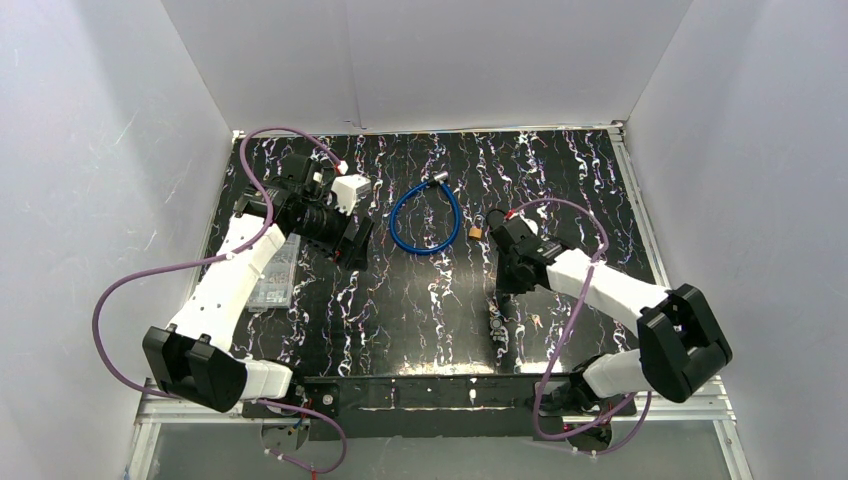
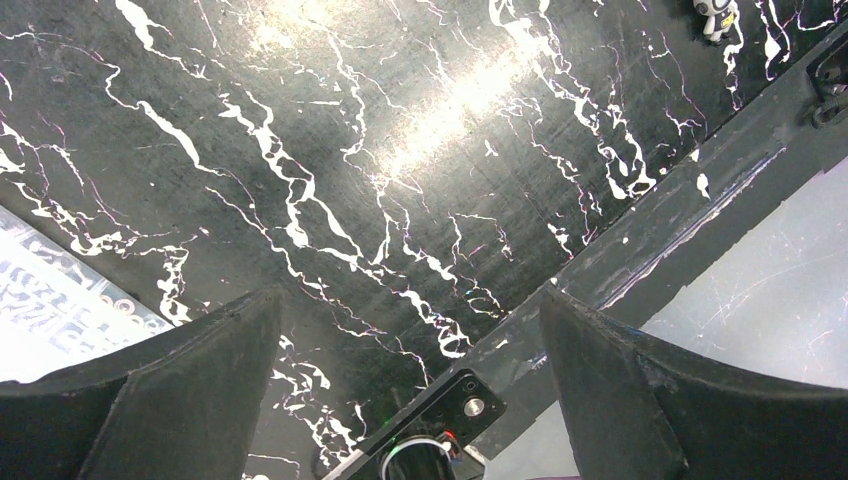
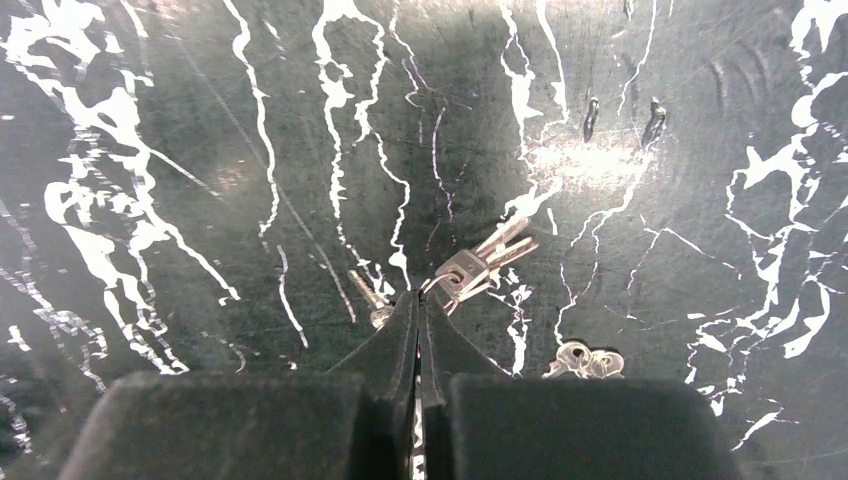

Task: Unlock with the key

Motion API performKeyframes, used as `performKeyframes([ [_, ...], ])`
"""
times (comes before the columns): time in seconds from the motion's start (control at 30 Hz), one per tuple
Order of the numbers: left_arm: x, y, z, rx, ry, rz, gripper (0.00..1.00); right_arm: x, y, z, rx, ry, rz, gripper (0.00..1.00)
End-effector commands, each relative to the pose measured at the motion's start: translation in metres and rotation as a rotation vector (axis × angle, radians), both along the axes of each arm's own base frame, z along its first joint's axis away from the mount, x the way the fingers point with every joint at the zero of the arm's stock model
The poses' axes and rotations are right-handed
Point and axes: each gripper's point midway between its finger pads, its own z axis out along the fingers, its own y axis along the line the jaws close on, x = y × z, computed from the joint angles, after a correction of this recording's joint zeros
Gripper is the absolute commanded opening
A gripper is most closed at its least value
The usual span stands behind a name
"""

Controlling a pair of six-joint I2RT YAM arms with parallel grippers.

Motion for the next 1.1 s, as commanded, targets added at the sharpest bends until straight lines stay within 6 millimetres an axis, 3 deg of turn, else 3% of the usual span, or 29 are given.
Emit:
performKeyframes([
  [0.0, -0.008, -0.003, 0.007, -0.028, -0.017, -0.007, 0.99, 0.013, 0.010, 0.046, 0.056, -0.092, 0.020, 0.01],
  [0.1, -0.009, -0.014, 0.010, -0.093, -0.040, -0.033, 0.99, 0.013, 0.022, 0.073, 0.124, -0.117, 0.065, 0.01],
  [0.2, -0.016, -0.033, 0.020, -0.215, -0.117, -0.115, 0.99, 0.010, 0.046, 0.110, 0.249, -0.139, 0.169, 0.01],
  [0.33, -0.037, -0.053, 0.041, -0.377, -0.210, -0.271, 0.99, -0.010, 0.085, 0.170, 0.446, -0.141, 0.367, 0.01],
  [0.47, -0.069, -0.065, 0.070, -0.511, -0.477, -0.541, 0.99, -0.035, 0.116, 0.229, 0.556, -0.183, 0.554, 0.01],
  [0.63, -0.053, -0.084, 0.091, -0.590, -0.615, -0.529, 0.99, -0.071, 0.144, 0.287, 0.692, -0.220, 0.735, 0.01],
  [0.7, -0.052, -0.092, 0.099, -0.624, -0.659, -0.539, 0.99, -0.086, 0.151, 0.304, 0.738, -0.232, 0.799, 0.01],
  [0.87, -0.071, -0.111, 0.113, -0.678, -0.744, -0.646, 0.98, -0.107, 0.158, 0.336, 0.814, -0.258, 0.890, 0.01],
  [1.07, -0.084, -0.129, 0.131, -0.717, -0.792, -0.734, 0.80, -0.120, 0.163, 0.357, 0.869, -0.288, 0.954, 0.01],
])
